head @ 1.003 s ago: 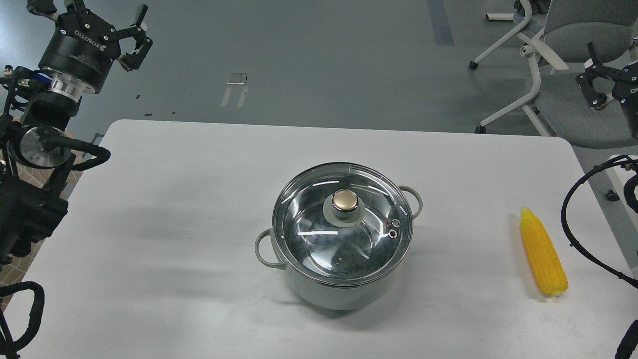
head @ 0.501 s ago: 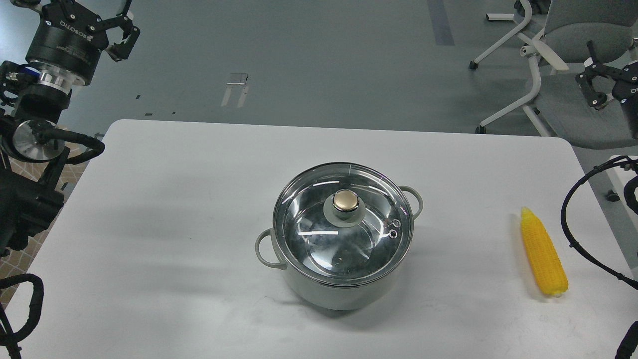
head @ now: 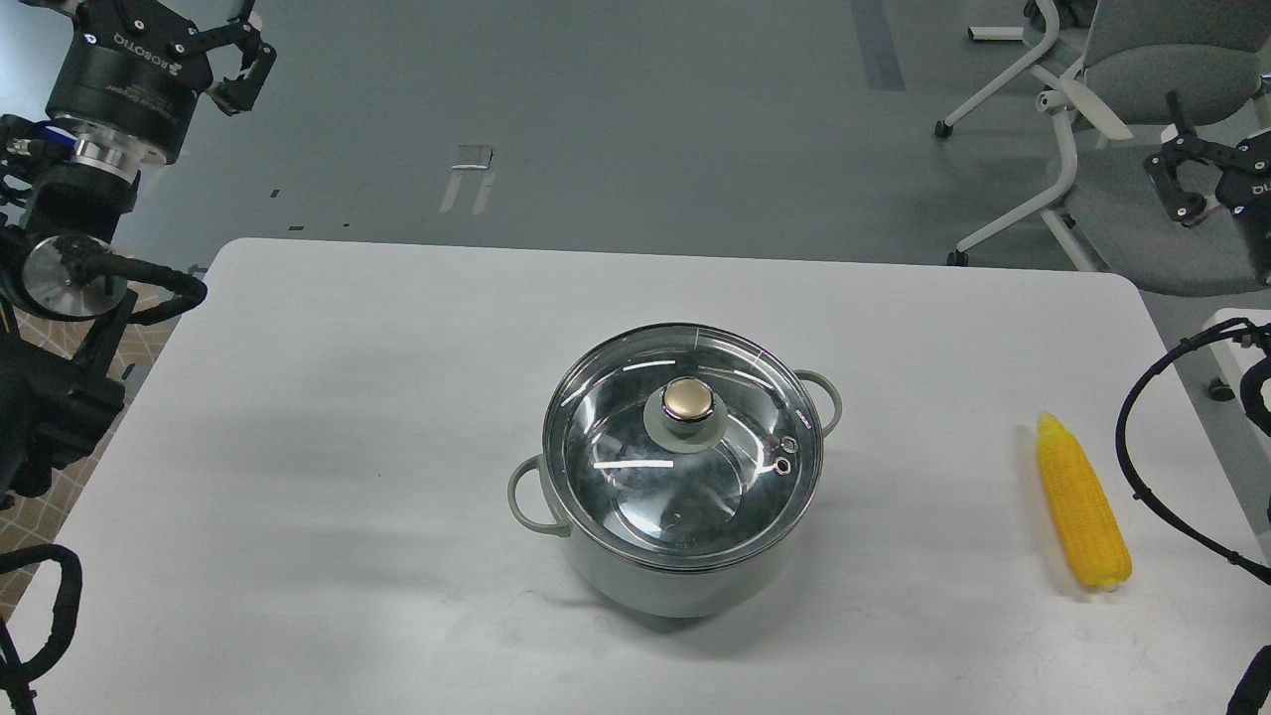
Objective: Open pot and put corn in
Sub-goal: 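Reach the left gripper over the pot to the lid's brass knob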
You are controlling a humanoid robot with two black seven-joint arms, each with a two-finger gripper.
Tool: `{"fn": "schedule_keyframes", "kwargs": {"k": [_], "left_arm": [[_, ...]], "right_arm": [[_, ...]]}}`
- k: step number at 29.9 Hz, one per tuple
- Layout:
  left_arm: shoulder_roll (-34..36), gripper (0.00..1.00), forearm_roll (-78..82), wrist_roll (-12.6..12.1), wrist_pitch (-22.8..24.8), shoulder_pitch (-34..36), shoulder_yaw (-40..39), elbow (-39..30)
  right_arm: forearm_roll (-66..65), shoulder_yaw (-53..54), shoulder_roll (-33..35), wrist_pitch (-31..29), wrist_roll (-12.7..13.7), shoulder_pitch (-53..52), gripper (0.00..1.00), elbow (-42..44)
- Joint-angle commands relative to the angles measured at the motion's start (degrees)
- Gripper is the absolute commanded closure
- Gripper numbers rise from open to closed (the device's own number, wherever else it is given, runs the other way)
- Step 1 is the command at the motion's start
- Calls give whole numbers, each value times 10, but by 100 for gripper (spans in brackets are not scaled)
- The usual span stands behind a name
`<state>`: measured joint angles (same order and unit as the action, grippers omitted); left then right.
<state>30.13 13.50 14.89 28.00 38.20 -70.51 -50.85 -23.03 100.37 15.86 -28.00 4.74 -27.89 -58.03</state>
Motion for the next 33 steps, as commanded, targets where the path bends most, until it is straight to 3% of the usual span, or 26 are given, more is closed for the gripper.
{"fn": "schedule_keyframes", "kwargs": {"k": [1, 9, 16, 22, 27, 33], "left_arm": [[2, 2, 5, 0, 0, -1, 0, -4], [29, 3, 64, 1, 0, -15, 1, -43], [70, 4, 232, -2, 0, -20, 1, -153], [84, 4, 458, -13, 0, -17, 24, -273], [49, 6, 710, -1, 0, -16, 33, -395], [37, 8, 872, 7, 0, 20, 142, -437]], "right_arm": [[0, 0, -2, 0, 0, 0, 0, -2], [0, 2, -8, 0, 0, -1, 0, -2], [0, 3, -20, 0, 0, -1, 0, -2], [0, 4, -21, 0, -1, 2, 0, -2], [0, 5, -18, 0, -1, 6, 0, -2], [0, 7, -15, 0, -1, 11, 0, -2]]}}
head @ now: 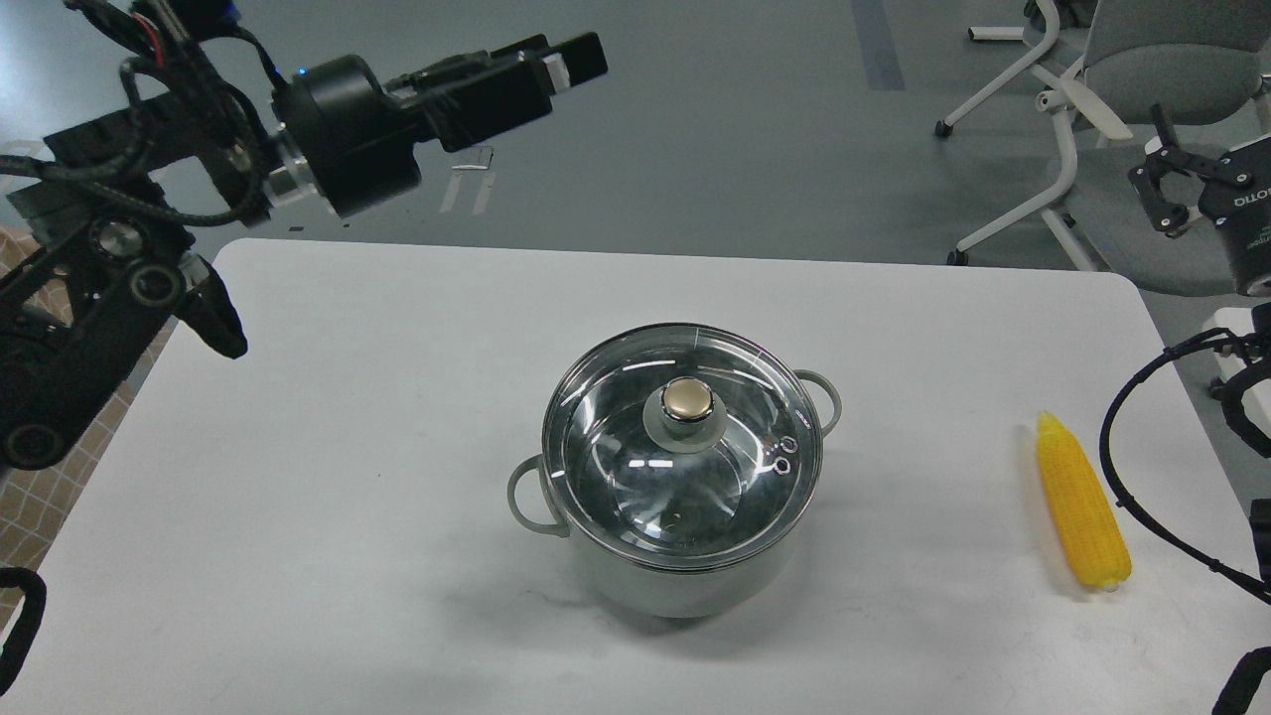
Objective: Open pot and put corn in
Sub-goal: 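Reach the left gripper over the pot to the lid's brass knob, then close the left gripper on the brass knob of the glass lid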
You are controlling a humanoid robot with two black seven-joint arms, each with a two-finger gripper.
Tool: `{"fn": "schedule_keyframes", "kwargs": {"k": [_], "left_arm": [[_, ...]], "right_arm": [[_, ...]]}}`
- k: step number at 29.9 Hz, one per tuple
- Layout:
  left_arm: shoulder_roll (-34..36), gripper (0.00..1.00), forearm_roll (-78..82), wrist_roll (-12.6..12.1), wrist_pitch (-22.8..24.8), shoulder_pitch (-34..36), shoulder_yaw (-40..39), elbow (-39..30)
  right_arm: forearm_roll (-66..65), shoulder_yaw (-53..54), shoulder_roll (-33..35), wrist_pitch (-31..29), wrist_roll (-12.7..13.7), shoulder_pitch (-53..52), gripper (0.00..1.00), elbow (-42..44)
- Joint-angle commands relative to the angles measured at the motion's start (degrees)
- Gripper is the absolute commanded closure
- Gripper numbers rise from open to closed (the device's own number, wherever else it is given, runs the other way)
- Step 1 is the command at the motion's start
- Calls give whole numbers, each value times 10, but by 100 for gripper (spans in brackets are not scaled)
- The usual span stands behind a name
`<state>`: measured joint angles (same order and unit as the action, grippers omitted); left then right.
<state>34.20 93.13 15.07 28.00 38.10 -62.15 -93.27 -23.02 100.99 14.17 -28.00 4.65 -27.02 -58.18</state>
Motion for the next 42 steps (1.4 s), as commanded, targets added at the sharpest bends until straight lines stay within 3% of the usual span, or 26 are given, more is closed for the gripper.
{"fn": "schedule_keyframes", "kwargs": {"k": [1, 8, 11, 17, 21, 25, 42], "left_arm": [[-7, 11, 109, 11, 0, 30, 86, -17], [-7, 11, 244, 22, -38, 45, 195, -26], [-8, 11, 308, 42, -66, 45, 250, -27], [-11, 11, 319, 44, -95, 39, 306, -31], [-27, 11, 319, 43, -95, 36, 309, -41], [-32, 20, 319, 41, -95, 28, 314, -30], [-43, 20, 319, 37, -109, 13, 313, 21]], "right_arm": [[0, 2, 2, 0, 0, 5, 0, 0], [0, 8, 3, 0, 0, 17, 0, 0], [0, 14, 3, 0, 0, 21, 0, 1], [0, 22, 3, 0, 0, 26, 0, 2], [0, 22, 3, 0, 0, 28, 0, 2], [0, 22, 3, 0, 0, 28, 0, 2], [0, 23, 3, 0, 0, 28, 0, 1]]}}
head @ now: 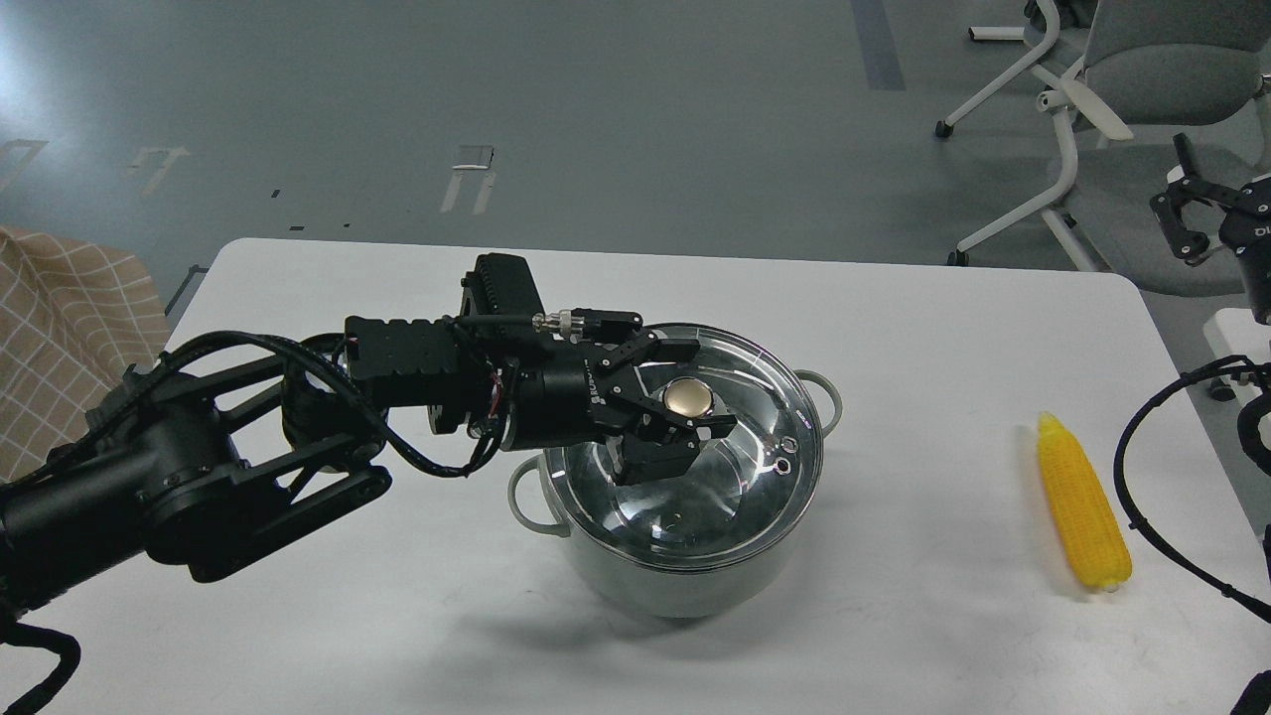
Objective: Open pot and put corn in
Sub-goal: 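Close the left gripper on the brass knob of the glass lid, then lift the glass lid off the pot and carry it beside the pot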
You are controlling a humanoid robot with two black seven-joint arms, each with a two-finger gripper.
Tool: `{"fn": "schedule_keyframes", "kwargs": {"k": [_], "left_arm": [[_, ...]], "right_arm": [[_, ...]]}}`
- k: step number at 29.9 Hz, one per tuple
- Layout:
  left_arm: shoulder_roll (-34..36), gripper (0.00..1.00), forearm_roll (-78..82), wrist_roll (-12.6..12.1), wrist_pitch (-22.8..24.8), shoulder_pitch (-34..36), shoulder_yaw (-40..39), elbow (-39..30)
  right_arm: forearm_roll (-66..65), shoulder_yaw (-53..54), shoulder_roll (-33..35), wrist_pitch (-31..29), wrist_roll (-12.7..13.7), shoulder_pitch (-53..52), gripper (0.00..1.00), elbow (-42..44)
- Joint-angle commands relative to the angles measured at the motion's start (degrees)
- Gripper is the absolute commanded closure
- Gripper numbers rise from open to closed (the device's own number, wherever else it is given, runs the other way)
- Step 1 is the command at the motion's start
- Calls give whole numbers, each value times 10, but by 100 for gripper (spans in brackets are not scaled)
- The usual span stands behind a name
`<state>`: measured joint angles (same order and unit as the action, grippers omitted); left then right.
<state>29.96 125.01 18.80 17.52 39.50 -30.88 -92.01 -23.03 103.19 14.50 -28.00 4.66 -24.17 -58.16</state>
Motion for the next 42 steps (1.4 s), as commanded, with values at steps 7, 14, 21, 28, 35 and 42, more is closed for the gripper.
{"fn": "schedule_keyframes", "kwargs": {"k": [7, 14, 21, 28, 35, 42], "left_arm": [[0, 31, 0, 1, -8, -3, 3, 12], [0, 40, 0, 1, -10, -14, 2, 12], [-1, 40, 0, 0, -10, -16, 3, 13], [-1, 58, 0, 1, -14, -15, 1, 14], [-1, 60, 0, 2, -15, -15, -1, 8], [8, 60, 0, -1, -13, -6, -15, -26]], "right_arm": [[0, 1, 0, 0, 0, 0, 0, 1], [0, 1, -1, 0, 0, 4, 0, 1], [0, 1, -1, 0, 0, 4, 0, 1], [0, 0, -2, 0, 0, 5, 0, 1], [0, 0, -2, 0, 0, 5, 0, 2], [0, 0, -2, 0, 0, 5, 0, 2]]}}
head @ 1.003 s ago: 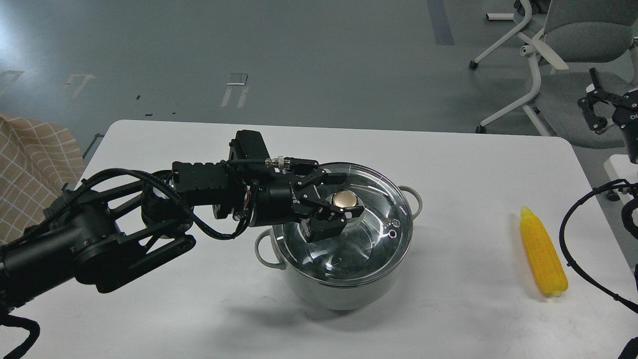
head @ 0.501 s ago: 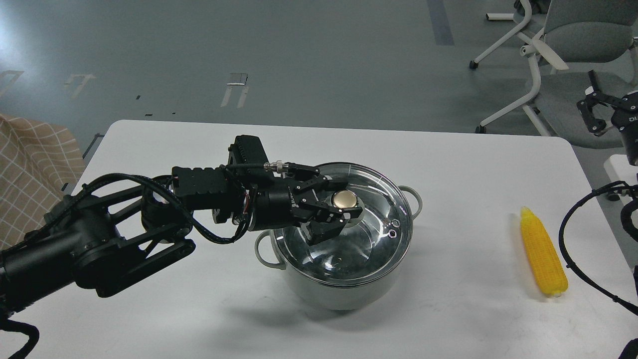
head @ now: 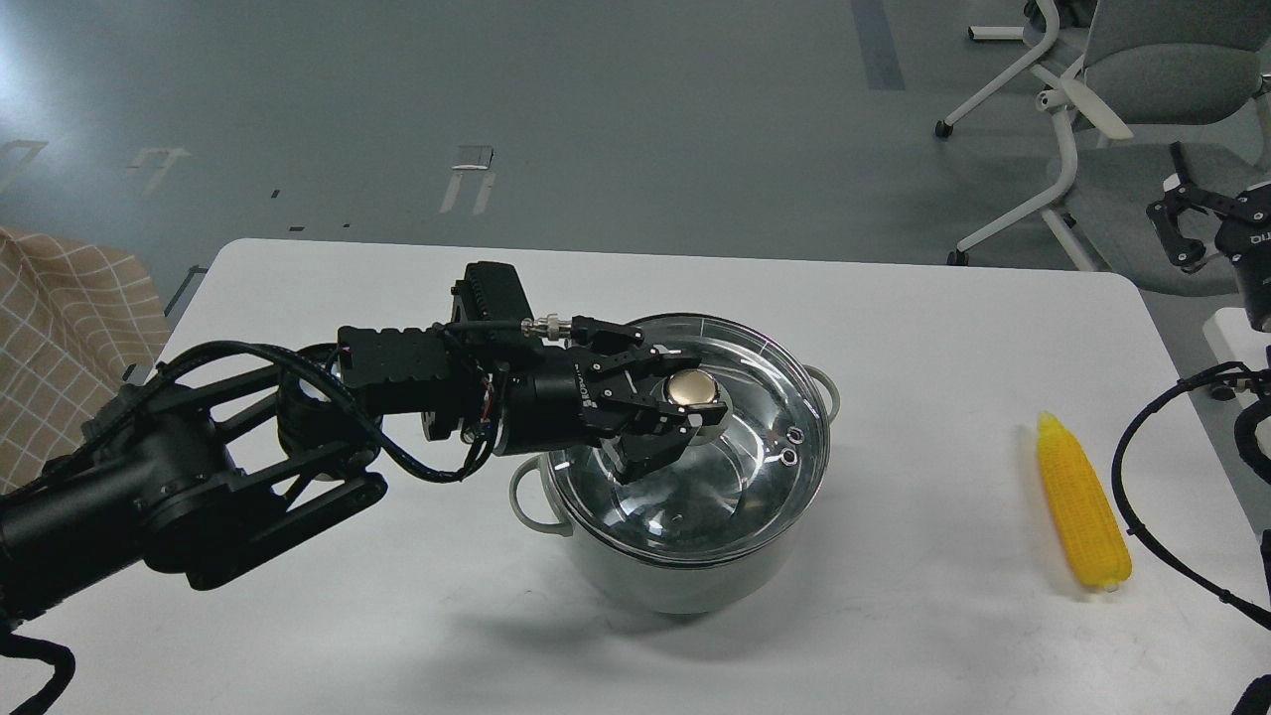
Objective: Open pot and put corn in
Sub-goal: 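Lift the glass lid off the pot and carry it beside the pot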
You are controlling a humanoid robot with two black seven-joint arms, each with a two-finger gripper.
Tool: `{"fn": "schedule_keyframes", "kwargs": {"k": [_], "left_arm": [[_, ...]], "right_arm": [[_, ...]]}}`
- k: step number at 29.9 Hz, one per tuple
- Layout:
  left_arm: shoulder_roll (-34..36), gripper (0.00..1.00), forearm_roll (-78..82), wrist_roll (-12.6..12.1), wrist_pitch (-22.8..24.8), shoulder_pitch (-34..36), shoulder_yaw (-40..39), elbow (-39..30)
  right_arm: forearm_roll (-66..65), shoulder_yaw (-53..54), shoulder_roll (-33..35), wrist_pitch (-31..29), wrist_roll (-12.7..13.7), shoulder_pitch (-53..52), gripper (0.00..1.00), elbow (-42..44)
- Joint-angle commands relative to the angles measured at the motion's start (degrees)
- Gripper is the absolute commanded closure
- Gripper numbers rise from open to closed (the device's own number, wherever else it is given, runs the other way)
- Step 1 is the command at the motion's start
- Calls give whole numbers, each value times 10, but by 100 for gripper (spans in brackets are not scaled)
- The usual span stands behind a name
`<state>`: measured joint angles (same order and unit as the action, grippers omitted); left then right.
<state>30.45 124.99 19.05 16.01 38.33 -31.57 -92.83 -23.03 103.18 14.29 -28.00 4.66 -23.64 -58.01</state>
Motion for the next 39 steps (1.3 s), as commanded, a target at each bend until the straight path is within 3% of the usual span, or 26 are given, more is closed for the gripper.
{"fn": "schedule_keyframes", "kwargs": {"k": [1, 5, 8, 12, 17, 21, 31, 39], "left_arm": [[3, 59, 0, -4, 7, 8, -18, -28], [13, 59, -3, -5, 39, 21, -45, -38], [62, 59, -5, 2, 69, 32, -81, -38], [150, 59, -41, 15, 70, 32, -100, -38], [267, 60, -109, 18, 54, 25, -98, -34], [352, 60, -127, 19, -18, -9, -86, -7], [344, 60, -162, 20, -84, -106, -85, 128], [268, 60, -159, 20, -107, -148, -84, 237]], "right_arm": [[0, 0, 0, 0, 0, 0, 0, 1], [0, 0, 0, 0, 0, 0, 0, 2], [0, 0, 0, 0, 0, 0, 0, 2], [0, 0, 0, 0, 0, 1, 0, 2], [0, 0, -1, 0, 0, 3, 0, 1], [0, 0, -1, 0, 0, 4, 0, 2], [0, -2, -4, 0, 0, 8, 0, 0], [0, -3, -3, 0, 0, 10, 0, 1]]}}
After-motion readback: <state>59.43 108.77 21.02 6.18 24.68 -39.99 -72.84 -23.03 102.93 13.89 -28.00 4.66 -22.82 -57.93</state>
